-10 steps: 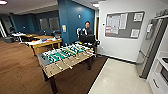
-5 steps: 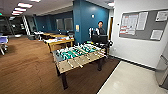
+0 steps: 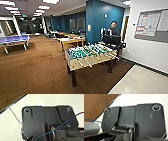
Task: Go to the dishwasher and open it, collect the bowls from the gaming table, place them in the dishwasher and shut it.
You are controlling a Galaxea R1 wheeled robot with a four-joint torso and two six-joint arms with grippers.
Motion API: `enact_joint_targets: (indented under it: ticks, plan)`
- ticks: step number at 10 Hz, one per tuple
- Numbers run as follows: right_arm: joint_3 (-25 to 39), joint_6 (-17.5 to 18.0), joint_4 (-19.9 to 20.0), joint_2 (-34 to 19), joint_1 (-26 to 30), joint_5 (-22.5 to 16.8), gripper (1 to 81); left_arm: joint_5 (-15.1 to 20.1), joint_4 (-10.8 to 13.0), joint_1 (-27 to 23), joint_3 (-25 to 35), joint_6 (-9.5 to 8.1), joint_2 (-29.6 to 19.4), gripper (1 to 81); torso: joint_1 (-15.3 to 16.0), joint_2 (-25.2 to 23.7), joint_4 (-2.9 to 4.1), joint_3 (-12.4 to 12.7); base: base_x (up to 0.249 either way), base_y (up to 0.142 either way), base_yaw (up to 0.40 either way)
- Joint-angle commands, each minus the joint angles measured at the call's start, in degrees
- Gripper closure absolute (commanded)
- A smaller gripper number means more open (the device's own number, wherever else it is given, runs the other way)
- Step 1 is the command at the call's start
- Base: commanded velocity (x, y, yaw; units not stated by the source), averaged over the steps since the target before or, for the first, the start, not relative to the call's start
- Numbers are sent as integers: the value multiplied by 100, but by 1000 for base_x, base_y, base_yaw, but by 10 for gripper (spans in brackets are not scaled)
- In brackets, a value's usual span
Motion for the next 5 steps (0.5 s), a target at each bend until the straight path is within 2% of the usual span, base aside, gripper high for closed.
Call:
enact_joint_targets:
  ticks: [1,5]
  plan:
    - [48,5,54,61,272,-270,10,287,-18,-254,5,3,-32,10,3,0,0,0,0,0,352]
    - [40,5,45,61,263,-270,10,287,-18,-246,5,21,-14,10,3,0,0,0,0,0,352]
